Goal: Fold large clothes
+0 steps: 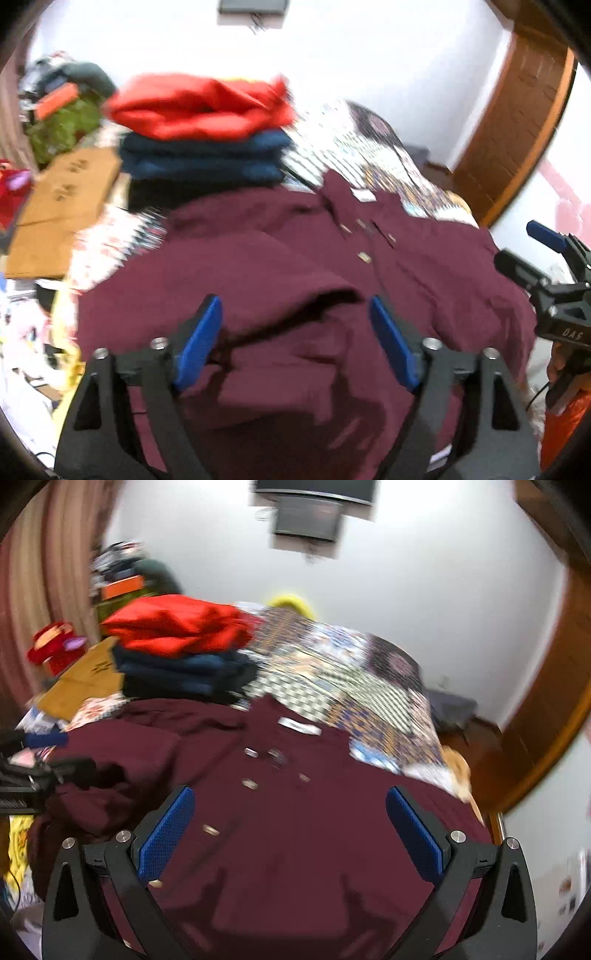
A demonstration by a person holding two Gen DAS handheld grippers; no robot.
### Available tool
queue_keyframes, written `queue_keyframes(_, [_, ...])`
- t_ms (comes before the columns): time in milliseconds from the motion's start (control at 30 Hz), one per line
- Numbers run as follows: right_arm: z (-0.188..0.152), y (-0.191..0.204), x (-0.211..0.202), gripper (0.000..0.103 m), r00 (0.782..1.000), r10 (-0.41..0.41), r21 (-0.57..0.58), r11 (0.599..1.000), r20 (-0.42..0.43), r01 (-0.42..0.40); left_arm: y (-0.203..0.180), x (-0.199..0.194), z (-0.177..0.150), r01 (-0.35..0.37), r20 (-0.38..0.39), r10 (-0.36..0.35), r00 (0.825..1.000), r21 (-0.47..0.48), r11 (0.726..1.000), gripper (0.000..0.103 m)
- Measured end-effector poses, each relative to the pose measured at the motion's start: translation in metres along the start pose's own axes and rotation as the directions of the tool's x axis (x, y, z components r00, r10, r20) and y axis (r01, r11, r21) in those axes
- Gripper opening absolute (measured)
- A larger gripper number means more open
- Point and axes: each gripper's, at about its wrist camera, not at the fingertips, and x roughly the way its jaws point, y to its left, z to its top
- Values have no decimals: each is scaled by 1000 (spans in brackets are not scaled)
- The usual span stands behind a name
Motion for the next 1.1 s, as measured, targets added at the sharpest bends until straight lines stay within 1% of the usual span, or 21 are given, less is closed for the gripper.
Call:
queue_keyframes(33, [6,12,1,103,1000,21,-35,999,5,-21,11,-11,0,-22,34,23,999,-16,1000,89])
queue_keyframes(100, [14,29,4,103,999,48,-86,995,8,-47,32,-25,1,-56,75,59,995,-38,998,90])
queue_keyframes(200, [27,67,13,103,993,121,-192,974,-6,-120,68,-43,-3,-143,118,152,981,-81,986,92])
queue_keyframes(267, [32,89,21,103,989,148,-248,957,-26,-150,93,-49,-8,-200,125,214,969,-116,973,93])
queue_keyframes(367, [34,134,37,103,978,192,-360,910,-77,-207,124,-54,-19,-251,107,271,957,-166,954,93])
queue_keyframes(433, [33,163,47,103,970,214,-425,872,-113,-242,145,-58,-28,-267,88,289,953,-200,943,93])
queue_keyframes(467, [33,170,50,103,967,219,-443,860,-127,-253,156,-59,-33,-280,76,302,950,-217,935,93])
queue_keyframes(533, [29,197,65,102,956,232,-495,818,-181,-292,169,-60,-42,-298,59,320,946,-235,925,93])
queue_keyframes(567, [28,203,70,102,952,232,-509,805,-200,-303,176,-60,-47,-304,49,325,945,-246,920,93])
queue_keyframes(600, [25,216,77,101,945,237,-532,782,-227,-324,183,-61,-51,-305,41,326,945,-255,918,93])
queue_keyframes(700, [18,242,92,101,930,230,-578,733,-286,-359,197,-59,-60,-312,20,331,943,-279,908,93])
queue_keyframes(767, [17,255,103,101,920,226,-594,709,-320,-381,206,-57,-65,-314,8,331,944,-296,902,93])
queue_keyframes(833, [13,266,114,99,915,211,-604,697,-344,-388,212,-56,-69,-311,-3,326,945,-307,900,93])
queue_keyframes(933, [12,278,126,90,919,176,-621,691,-352,-370,217,-54,-73,-309,-12,322,947,-314,898,93])
queue_keyframes(967, [11,280,132,84,917,165,-621,690,-363,-371,218,-52,-74,-306,-14,318,948,-315,898,93])
queue_keyframes(1000, [11,280,133,72,911,165,-615,691,-377,-380,218,-51,-73,-305,-17,316,949,-315,899,93])
queue_keyframes(1033, [11,279,136,65,901,172,-601,694,-397,-397,219,-50,-74,-305,-19,315,949,-314,899,93])
queue_keyframes(1100, [11,275,140,45,870,206,-548,705,-448,-450,217,-48,-73,-304,-22,313,949,-308,901,93])
